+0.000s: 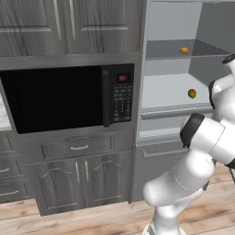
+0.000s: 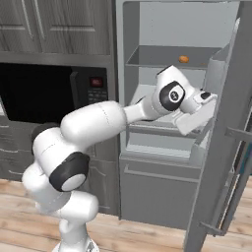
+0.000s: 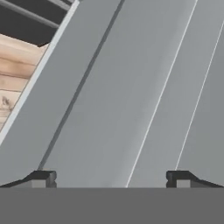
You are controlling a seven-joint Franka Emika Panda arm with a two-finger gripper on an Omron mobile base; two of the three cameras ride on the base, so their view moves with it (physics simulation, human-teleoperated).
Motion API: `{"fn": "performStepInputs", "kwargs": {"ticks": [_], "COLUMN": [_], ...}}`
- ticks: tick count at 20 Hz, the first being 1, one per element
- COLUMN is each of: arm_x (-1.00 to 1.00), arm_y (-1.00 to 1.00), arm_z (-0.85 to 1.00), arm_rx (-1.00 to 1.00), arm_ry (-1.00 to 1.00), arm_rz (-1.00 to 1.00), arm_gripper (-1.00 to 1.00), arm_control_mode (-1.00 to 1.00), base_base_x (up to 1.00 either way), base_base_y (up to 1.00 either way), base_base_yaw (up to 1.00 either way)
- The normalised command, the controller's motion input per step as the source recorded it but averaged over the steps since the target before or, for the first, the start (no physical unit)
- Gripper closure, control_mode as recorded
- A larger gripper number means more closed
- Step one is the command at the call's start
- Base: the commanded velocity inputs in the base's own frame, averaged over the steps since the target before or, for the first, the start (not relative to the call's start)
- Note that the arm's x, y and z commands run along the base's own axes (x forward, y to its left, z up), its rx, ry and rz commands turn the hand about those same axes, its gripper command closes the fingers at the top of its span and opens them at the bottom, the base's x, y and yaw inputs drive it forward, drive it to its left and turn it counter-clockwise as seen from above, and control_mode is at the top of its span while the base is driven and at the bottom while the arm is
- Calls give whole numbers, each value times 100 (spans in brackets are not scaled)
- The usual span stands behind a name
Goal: Retrieve the tangerine and mango from the fridge and place them into the bowl on the dining table.
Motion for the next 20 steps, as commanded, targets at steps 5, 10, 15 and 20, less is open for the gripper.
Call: {"fn": "performStepInputs", "kwargs": {"ticks": [5,10,15,20], "arm_x": [-33,-83,-100,-87], "arm_y": [-100,-52,67,100], "arm_z": [-3,4,69,55], "arm_rx": [0,0,-10,-15], "arm_ry": [3,-5,-37,-39], "arm_rz": [-11,-3,0,0], "arm_gripper": [-100,-100,-100,-100], "arm_control_mode": [-100,-100,-100,-100], "base_base_x": [0,0,0,0], "base_base_y": [0,0,0,0], "base_base_yaw": [0,0,0,0]}}
